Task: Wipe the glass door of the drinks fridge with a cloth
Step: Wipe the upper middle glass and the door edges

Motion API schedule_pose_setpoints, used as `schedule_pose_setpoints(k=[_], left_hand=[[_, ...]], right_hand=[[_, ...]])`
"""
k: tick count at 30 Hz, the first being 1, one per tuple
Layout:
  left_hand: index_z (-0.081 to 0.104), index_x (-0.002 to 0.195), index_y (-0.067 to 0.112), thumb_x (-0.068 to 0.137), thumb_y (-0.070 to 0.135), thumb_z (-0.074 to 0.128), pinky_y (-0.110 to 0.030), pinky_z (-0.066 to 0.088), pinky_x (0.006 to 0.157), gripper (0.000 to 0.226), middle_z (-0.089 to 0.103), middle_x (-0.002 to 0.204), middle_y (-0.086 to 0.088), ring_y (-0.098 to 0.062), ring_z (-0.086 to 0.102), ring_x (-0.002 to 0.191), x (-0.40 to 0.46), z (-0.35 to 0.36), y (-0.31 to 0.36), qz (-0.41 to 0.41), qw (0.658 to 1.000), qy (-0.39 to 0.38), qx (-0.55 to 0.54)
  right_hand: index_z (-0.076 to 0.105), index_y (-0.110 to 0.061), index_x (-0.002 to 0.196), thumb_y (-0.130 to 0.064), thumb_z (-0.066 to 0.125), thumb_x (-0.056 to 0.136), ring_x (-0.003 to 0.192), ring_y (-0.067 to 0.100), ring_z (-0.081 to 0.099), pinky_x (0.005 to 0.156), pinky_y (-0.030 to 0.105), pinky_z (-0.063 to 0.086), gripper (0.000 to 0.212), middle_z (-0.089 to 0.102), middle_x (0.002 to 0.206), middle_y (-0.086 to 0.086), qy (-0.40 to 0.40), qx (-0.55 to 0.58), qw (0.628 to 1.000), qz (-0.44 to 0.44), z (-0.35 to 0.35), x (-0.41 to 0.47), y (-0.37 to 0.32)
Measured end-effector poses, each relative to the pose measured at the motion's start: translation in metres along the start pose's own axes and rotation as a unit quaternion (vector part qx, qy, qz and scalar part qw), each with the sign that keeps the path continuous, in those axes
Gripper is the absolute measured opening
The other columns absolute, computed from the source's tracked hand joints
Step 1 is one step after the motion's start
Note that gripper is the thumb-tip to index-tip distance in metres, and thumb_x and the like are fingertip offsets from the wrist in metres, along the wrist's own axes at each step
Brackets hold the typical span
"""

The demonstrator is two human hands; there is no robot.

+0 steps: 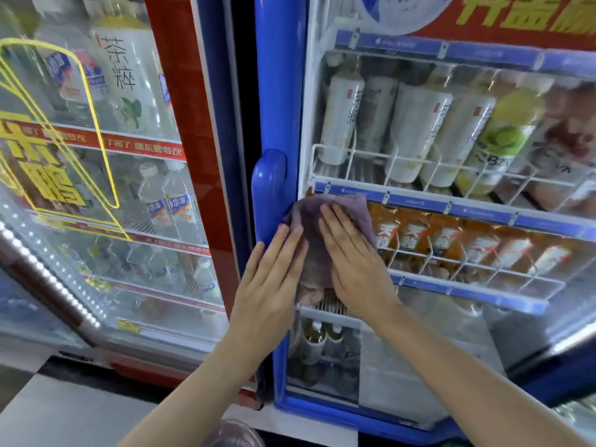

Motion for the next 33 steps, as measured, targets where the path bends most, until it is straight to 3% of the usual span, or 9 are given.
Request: schedule_pose_setpoints(k=[6,9,12,19,22,24,27,31,33], left_hand=[[0.043,0.155,-0.002,0.09,0.01,0.046,-0.046,0.033,0.124,0.066,0.041,0.161,-0.021,-0.031,0.034,0.152,0.023,0.042,0.024,-0.086,0.986,-0.035,-0.136],[0.025,0.162,0.007,0.098,0.019,0.047,-0.05,0.02,0.129,0.069,0.017,0.17,-0.017,-0.033,0.012,0.16,0.03,0.065,0.035,-0.076,0.991,-0.028,-0.108],[0.019,0.163,0.013,0.104,0.037,0.044,-0.052,0.006,0.128,0.069,-0.009,0.174,-0.009,-0.028,-0.013,0.162,0.04,0.089,0.038,-0.054,0.997,-0.016,-0.055],[0.024,0.161,0.023,0.11,0.052,0.025,-0.046,-0.01,0.127,0.059,-0.013,0.175,-0.005,-0.029,-0.012,0.162,0.041,0.132,0.022,-0.018,0.998,0.055,0.026],[0.022,0.163,0.023,0.111,0.053,0.017,-0.057,0.012,0.125,0.06,-0.007,0.176,-0.009,-0.03,-0.012,0.162,0.0,0.159,0.028,-0.01,1.0,0.016,0.014],[0.037,0.154,0.018,0.112,0.05,0.015,-0.067,0.048,0.099,0.057,0.015,0.169,-0.018,-0.033,-0.004,0.162,-0.037,0.172,0.032,-0.011,0.999,-0.046,0.004],[0.045,0.143,0.019,0.111,0.049,0.021,-0.071,0.058,0.072,0.05,0.031,0.156,-0.019,-0.042,0.031,0.142,-0.056,0.176,0.031,-0.024,0.994,-0.104,-0.013],[0.029,0.161,0.024,0.109,0.052,0.025,-0.067,0.048,0.097,0.059,-0.01,0.176,-0.007,-0.038,0.015,0.157,-0.02,0.156,0.033,0.047,0.998,-0.052,0.007],[0.01,0.168,0.027,0.11,0.055,0.025,-0.064,0.017,0.12,0.066,-0.011,0.176,-0.005,-0.032,-0.005,0.162,0.01,0.149,0.04,0.068,0.998,0.0,0.011]], right_hand=[[0.025,0.001,0.162,0.001,0.05,0.098,0.162,0.025,0.017,0.129,0.041,0.026,0.068,0.021,0.172,0.015,-0.023,0.01,0.999,-0.028,-0.025,-0.018,0.019],[0.027,0.006,0.16,0.0,0.059,0.098,0.162,0.032,0.017,0.128,0.046,0.029,0.07,0.023,0.171,0.019,-0.032,-0.023,0.998,-0.038,-0.036,-0.042,0.028],[0.028,0.007,0.159,-0.005,0.044,0.102,0.161,0.035,0.016,0.131,0.047,0.02,0.061,0.022,0.172,0.021,-0.038,-0.063,0.997,-0.017,-0.049,-0.071,0.041],[0.026,0.003,0.161,-0.015,0.035,0.098,0.162,0.032,0.015,0.13,0.045,0.014,0.067,0.019,0.174,0.016,-0.073,-0.098,0.988,0.094,-0.063,-0.129,0.069],[0.023,0.007,0.161,-0.015,0.033,0.096,0.162,0.035,0.014,0.129,0.047,0.013,0.07,0.017,0.173,0.019,-0.089,-0.124,0.983,0.106,-0.063,-0.139,0.076],[0.021,0.009,0.161,-0.011,0.036,0.094,0.161,0.037,0.013,0.13,0.048,0.01,0.072,0.017,0.173,0.022,-0.099,-0.156,0.978,0.1,-0.064,-0.142,0.081],[0.024,0.01,0.16,-0.005,0.05,0.085,0.161,0.038,0.012,0.131,0.048,0.006,0.08,0.016,0.173,0.021,-0.114,-0.183,0.972,0.094,-0.065,-0.14,0.087],[0.019,0.009,0.161,-0.005,0.05,0.083,0.162,0.035,0.008,0.131,0.046,0.003,0.085,0.009,0.175,0.018,-0.116,-0.181,0.972,0.089,-0.067,-0.141,0.089],[0.017,0.007,0.162,-0.005,0.05,0.084,0.163,0.033,0.007,0.132,0.045,0.002,0.085,0.007,0.176,0.015,-0.116,-0.176,0.973,0.091,-0.069,-0.139,0.09]])
Point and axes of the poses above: each hand's wrist, its own x-axis towards the middle knuckle, its own z-axis out of the palm, y = z × x, the point moved 4 cm from there along x, towards the middle knuckle
